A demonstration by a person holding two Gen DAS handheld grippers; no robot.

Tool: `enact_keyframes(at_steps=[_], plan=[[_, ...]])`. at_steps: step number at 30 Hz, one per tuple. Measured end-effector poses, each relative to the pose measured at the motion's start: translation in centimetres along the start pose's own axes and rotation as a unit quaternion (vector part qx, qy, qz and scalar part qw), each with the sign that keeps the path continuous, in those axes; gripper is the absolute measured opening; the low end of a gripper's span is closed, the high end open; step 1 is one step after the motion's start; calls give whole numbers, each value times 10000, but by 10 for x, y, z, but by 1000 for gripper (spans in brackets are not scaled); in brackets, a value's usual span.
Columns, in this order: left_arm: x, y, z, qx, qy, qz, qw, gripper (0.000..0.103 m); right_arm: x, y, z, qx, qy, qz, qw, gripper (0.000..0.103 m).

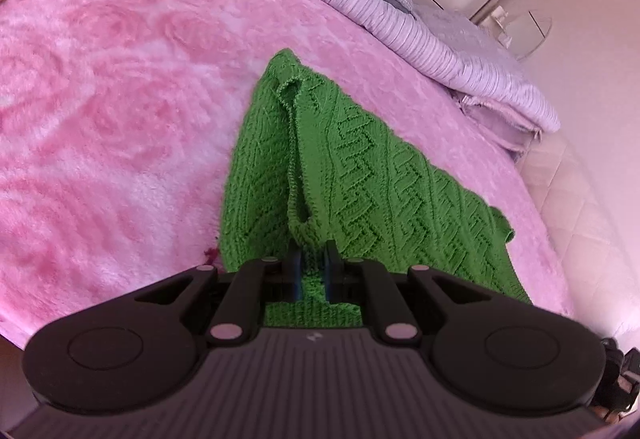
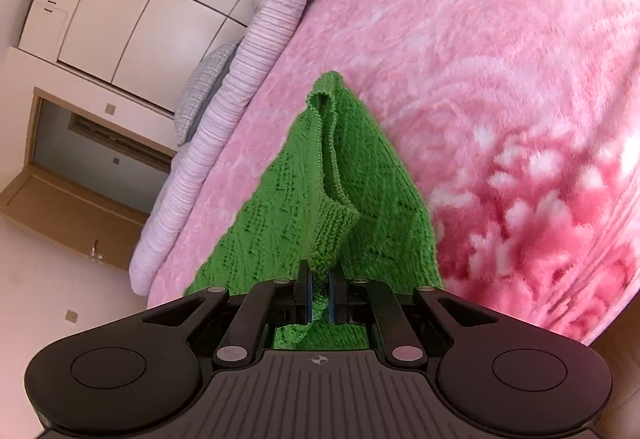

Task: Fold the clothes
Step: 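Open both grippers to release the folded hem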

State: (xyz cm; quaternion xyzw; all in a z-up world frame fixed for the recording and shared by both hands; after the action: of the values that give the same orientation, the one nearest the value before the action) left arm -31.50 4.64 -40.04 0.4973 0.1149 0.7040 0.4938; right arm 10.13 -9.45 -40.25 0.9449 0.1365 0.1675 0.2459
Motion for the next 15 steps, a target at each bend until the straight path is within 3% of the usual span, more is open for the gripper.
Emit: enact_keyframes(at_steps=[6, 9, 13, 15], plan=[[-5, -2, 7, 433, -568, -321, 9969, 13, -4, -14, 15, -559, 150, -99, 9983, 7], [0, 8, 16, 602, -961, -352, 9929, 14, 0, -7, -2, -977, 686, -45, 9928, 16], [12, 32, 29, 933, -1581, 24, 9830, 12, 2, 13, -25, -1843, 1852, 451, 9642, 22], [15, 37, 38, 1016, -1848, 234, 9772, 12, 0, 19, -40, -1918, 2466, 721, 9472, 22]])
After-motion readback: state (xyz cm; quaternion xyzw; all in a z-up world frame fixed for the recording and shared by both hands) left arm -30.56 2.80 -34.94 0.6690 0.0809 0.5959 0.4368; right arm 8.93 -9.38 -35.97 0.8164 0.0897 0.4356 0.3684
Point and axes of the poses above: each gripper's, at about its wrist camera, not at the fingertips, and y roughly against the way its jaws point, z to its right, x to its top, the point moved 6 cm from there along -y, roughly the way its jaws point, and after that the axes turned 6 degrees about -y, right-handed, at the moved point
